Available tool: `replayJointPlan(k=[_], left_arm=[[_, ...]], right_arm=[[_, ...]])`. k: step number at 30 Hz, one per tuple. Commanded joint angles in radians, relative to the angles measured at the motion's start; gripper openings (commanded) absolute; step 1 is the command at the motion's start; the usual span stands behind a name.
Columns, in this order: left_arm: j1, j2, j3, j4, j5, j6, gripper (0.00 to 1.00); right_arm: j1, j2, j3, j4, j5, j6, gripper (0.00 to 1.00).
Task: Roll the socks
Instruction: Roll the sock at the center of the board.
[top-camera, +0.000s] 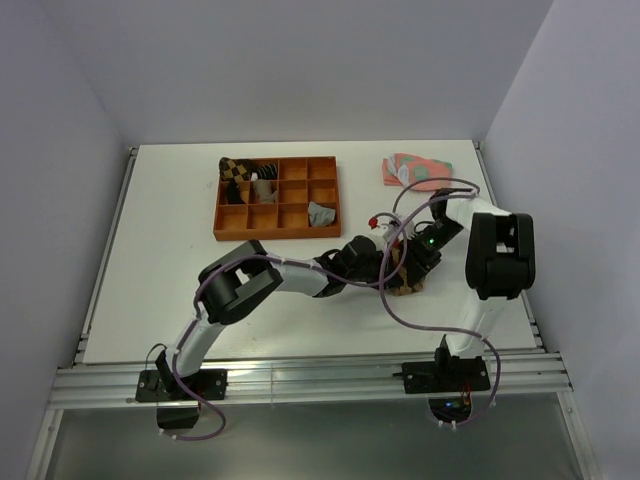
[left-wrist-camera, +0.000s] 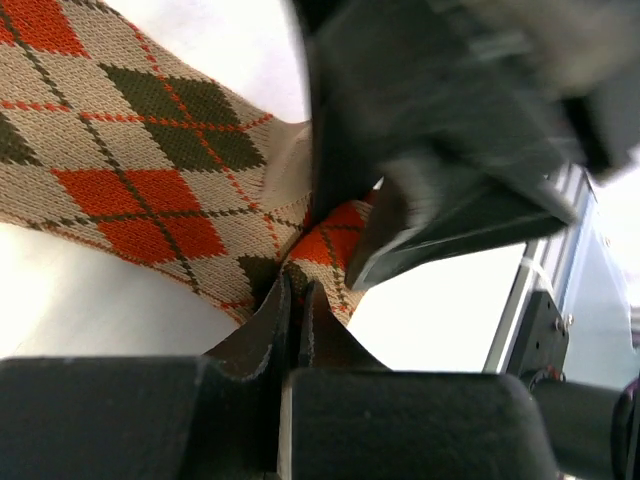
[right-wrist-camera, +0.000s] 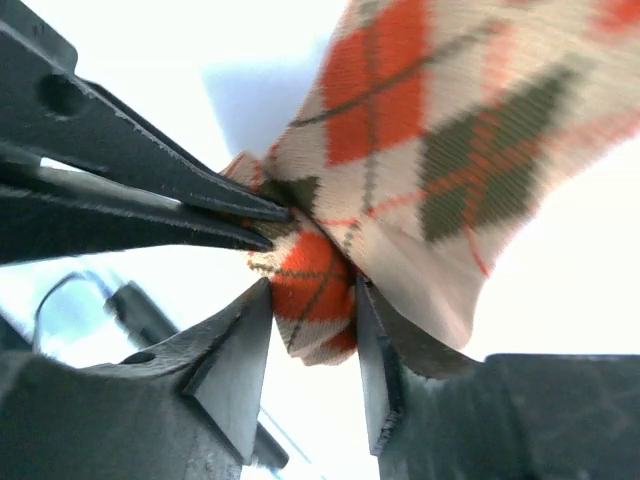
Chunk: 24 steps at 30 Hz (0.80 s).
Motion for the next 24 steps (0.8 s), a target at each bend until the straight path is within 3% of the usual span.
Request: replayJointPlan(k=[1, 8, 12, 16, 18, 24], left_arm=[[-0.028, -0.013, -0.012, -0.249, -0.074, -0.048, 0.0], [-0.043, -0.034, -0.006, -0.298, -0.077, -0.121, 0.0], [-0.05, -0.022, 0.08, -0.39, -0.059, -0.134, 0.0], [-0.046, 0.004, 0.223, -0.633, -0.054, -0.139, 0.0], [-0.034, 0.047, 0.304, -0.714, -0.004, -0.151, 0.0], [0.041, 0.096, 0.29, -0.732, 0.207, -0.203, 0.0]], right_arm=[[-0.015, -0.122, -0.028, 0.223, 0.009, 0.067, 0.46], [-0.078, -0.222, -0.04, 0.242, -0.033, 0.085, 0.48], [-0.121, -0.283, -0.077, 0.248, -0.068, 0.044, 0.48], [-0.141, -0.383, -0.161, 0.289, -0.082, 0.01, 0.5], [-0.146, -0.432, -0.184, 0.314, -0.091, 0.005, 0.5], [-0.152, -0.564, -0.255, 0.343, -0.132, -0.022, 0.52]])
